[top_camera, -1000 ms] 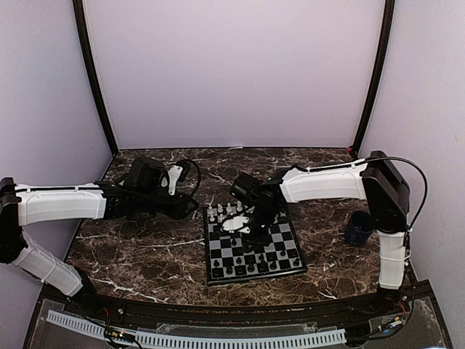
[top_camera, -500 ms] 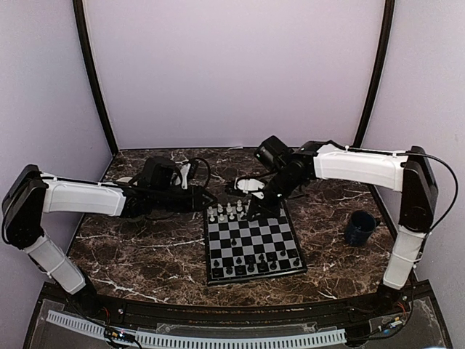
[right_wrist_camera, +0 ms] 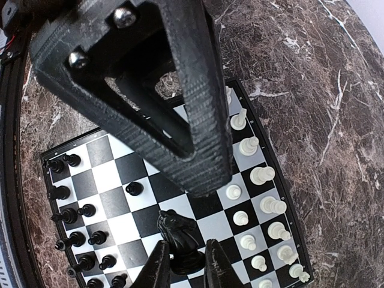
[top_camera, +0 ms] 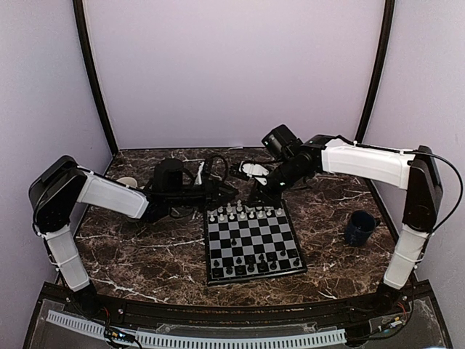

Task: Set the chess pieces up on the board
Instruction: Pass from the right arm to the left

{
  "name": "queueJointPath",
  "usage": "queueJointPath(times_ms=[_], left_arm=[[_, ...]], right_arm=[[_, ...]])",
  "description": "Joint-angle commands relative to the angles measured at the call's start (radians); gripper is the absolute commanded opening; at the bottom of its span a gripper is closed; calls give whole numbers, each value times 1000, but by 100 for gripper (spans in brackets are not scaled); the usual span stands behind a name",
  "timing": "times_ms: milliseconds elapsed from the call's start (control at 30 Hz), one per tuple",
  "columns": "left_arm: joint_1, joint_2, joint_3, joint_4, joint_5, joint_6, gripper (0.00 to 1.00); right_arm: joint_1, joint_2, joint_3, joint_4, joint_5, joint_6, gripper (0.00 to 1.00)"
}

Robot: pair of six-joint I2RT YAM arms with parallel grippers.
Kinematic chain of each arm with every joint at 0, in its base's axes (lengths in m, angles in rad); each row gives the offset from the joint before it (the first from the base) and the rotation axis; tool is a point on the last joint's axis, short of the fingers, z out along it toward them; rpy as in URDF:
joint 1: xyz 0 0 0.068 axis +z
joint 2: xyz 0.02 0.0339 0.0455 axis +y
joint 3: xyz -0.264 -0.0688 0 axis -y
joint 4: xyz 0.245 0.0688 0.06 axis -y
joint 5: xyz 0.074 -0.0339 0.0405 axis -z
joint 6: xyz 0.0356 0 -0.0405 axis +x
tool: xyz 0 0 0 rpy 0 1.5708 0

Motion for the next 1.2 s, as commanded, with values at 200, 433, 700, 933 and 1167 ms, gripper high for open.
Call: queueJointPath(times_ms=[200, 433, 700, 933, 1167], left_arm=[[-11, 42, 39, 140, 74, -126, 28], [-15, 60, 36, 154, 81, -153, 25], [-15, 60, 29, 147, 72, -153, 28], [-19, 83, 32, 208, 97, -196, 22], [-27, 96, 42, 214, 104, -200, 18]], right_arm=[[2, 25, 50, 41, 2, 27, 20], [2, 36, 64, 42, 16, 30, 20], [1, 26, 54, 46, 16, 31, 20], [1, 27, 47, 58, 29, 33, 20], [2, 27, 44, 63, 31, 37, 20]])
